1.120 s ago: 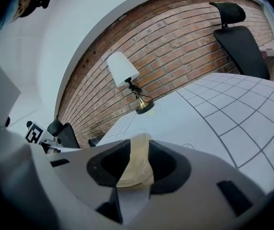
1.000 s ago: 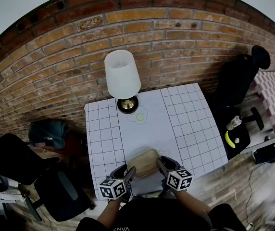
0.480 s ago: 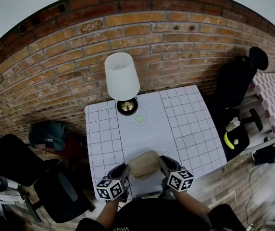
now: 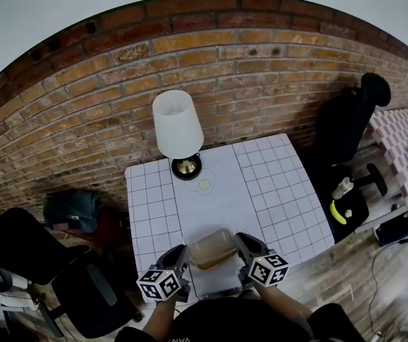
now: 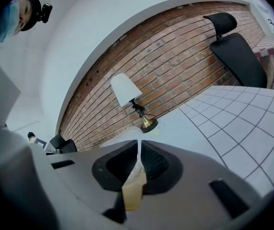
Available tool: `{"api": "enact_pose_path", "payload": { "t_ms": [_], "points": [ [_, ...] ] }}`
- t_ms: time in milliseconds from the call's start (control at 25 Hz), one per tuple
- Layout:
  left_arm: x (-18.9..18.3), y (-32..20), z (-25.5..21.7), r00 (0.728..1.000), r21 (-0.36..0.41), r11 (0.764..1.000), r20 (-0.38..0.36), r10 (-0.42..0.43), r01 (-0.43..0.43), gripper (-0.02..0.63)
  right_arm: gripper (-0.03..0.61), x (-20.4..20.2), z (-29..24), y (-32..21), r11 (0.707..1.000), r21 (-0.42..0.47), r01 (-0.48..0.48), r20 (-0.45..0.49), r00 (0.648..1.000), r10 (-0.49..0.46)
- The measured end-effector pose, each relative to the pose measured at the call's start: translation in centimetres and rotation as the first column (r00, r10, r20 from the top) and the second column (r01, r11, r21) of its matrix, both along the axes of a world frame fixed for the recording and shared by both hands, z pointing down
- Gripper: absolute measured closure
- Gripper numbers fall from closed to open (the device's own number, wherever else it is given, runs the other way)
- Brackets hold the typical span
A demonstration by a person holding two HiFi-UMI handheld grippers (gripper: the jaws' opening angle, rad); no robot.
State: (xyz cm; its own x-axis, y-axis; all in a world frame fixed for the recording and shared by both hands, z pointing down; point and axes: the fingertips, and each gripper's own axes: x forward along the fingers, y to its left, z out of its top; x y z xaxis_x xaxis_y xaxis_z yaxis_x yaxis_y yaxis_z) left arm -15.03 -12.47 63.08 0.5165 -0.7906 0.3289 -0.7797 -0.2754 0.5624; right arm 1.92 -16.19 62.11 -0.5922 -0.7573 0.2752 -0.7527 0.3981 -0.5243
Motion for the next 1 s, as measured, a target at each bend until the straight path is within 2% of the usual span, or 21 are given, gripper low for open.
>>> {"api": "enact_pose_path", "payload": {
  "t_ms": [640, 1000],
  "points": [
    [-0.9, -1.1, -4.6, 1.000, 0.113, 0.994, 0.007, -0.017, 0.016, 0.568, 0.557, -0.8, -5.8, -0.5, 0.994, 0.107, 0.001, 0.069, 0.998, -0.009],
    [-1.3, -1.6, -9.0, 0.999, 0.209, 0.977, 0.006, -0.035, 0.033, 0.575, 0.557, -0.9, -9.8, -0.6, 0.984, 0.175, -0.011, 0.125, 0.992, -0.011]
  ]
}}
